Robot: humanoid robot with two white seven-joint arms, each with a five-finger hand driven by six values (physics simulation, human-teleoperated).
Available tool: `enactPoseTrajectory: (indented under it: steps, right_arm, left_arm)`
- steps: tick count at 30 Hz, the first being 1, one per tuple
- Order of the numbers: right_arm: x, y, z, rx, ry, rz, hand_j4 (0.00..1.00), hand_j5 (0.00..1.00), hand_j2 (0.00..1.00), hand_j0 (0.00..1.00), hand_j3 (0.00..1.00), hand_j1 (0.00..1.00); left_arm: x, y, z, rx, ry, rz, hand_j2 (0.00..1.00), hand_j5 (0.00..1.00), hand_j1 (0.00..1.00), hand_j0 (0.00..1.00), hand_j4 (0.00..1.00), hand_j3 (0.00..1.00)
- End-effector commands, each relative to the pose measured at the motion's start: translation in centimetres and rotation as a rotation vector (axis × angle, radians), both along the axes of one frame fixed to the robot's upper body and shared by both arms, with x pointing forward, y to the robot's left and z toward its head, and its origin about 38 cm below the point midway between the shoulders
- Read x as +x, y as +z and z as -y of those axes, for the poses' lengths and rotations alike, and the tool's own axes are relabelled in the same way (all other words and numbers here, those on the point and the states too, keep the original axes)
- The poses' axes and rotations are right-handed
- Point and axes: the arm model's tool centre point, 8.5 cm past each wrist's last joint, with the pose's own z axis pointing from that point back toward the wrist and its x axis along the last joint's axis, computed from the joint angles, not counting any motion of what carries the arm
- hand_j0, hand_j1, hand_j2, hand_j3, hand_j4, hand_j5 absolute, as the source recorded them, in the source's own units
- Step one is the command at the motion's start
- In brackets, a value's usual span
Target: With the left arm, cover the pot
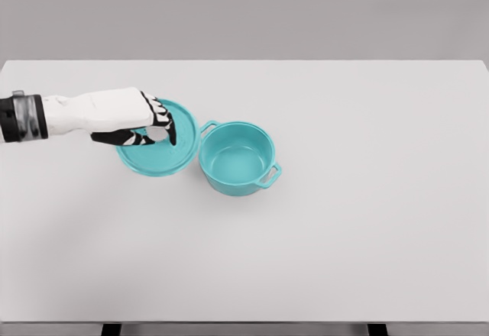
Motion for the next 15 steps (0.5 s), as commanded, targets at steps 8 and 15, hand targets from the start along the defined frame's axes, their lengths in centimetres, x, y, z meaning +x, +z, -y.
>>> enactPoseTrajectory:
  steps: [8, 15]
  right_arm:
    - [0.0, 0.0, 0.0, 0.000, 0.001, 0.000, 1.00, 1.00, 1.00, 1.00, 1.00, 1.00]
    - [0.0, 0.0, 0.0, 0.000, 0.001, 0.000, 1.00, 1.00, 1.00, 1.00, 1.00, 1.00]
  left_arm:
    - [0.0, -0.9, 3.2, -0.054, -0.056, -0.019, 0.55, 0.55, 0.55, 0.55, 0.55, 0.55]
    - [0.1, -1.3, 5.0, -0.070, -0.089, -0.027, 0.55, 0.55, 0.55, 0.55, 0.55, 0.55]
